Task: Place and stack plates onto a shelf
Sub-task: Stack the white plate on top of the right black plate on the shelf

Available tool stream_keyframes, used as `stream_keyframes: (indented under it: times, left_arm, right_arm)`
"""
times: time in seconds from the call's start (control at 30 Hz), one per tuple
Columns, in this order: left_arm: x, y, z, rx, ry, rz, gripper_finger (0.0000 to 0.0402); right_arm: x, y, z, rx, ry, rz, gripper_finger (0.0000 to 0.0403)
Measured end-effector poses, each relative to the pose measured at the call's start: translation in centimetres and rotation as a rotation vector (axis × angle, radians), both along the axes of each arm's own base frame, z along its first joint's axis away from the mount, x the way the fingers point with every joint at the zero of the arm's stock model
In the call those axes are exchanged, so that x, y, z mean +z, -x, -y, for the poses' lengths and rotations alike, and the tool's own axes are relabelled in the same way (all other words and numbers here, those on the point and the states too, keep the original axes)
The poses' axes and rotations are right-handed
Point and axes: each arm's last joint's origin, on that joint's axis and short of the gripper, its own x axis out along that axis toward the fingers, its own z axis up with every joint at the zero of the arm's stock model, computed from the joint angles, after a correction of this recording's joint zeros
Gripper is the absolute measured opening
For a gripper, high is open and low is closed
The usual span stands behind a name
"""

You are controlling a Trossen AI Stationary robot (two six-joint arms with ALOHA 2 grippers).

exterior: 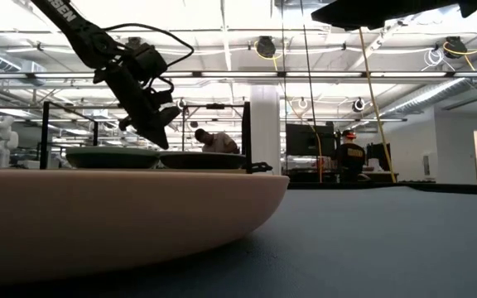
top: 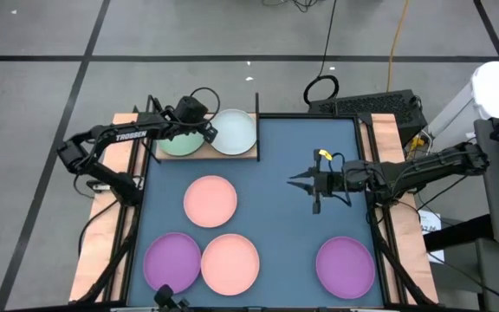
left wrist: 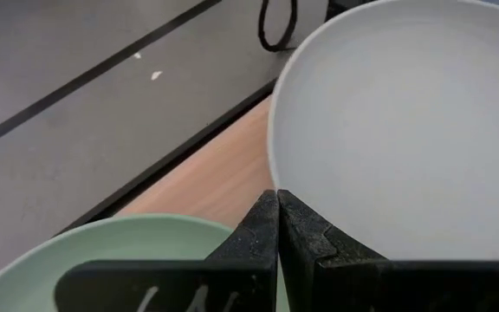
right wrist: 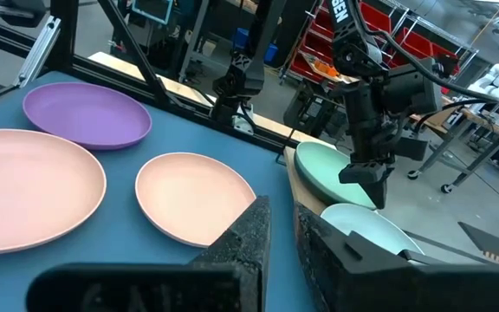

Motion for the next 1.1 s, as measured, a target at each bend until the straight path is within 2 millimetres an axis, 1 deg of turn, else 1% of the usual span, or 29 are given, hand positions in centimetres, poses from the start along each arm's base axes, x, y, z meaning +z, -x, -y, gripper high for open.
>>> stream_keyframes:
  times: [0.37, 0.63, 1.1]
  left_arm:
    - [-0.1, 0.0, 0.1, -0.015, 0.013, 0.004, 0.0001]
    - [-1.1, -0.5, -0.3, -0.043, 0.021, -0.009, 0.0001]
    - [-0.8, -0.6, -0.4, -0.052, -0.004, 0.002, 0.0001]
  right_arm:
    - [0.0, 0.0, 0.0, 0.0, 0.0, -0.001, 0.0041]
    - [-0.1, 0.0, 0.0, 0.001, 0.001, -0.005, 0.0041]
    - [-0.1, 0.0, 0.0, 0.001, 0.005, -0.007, 0.0041]
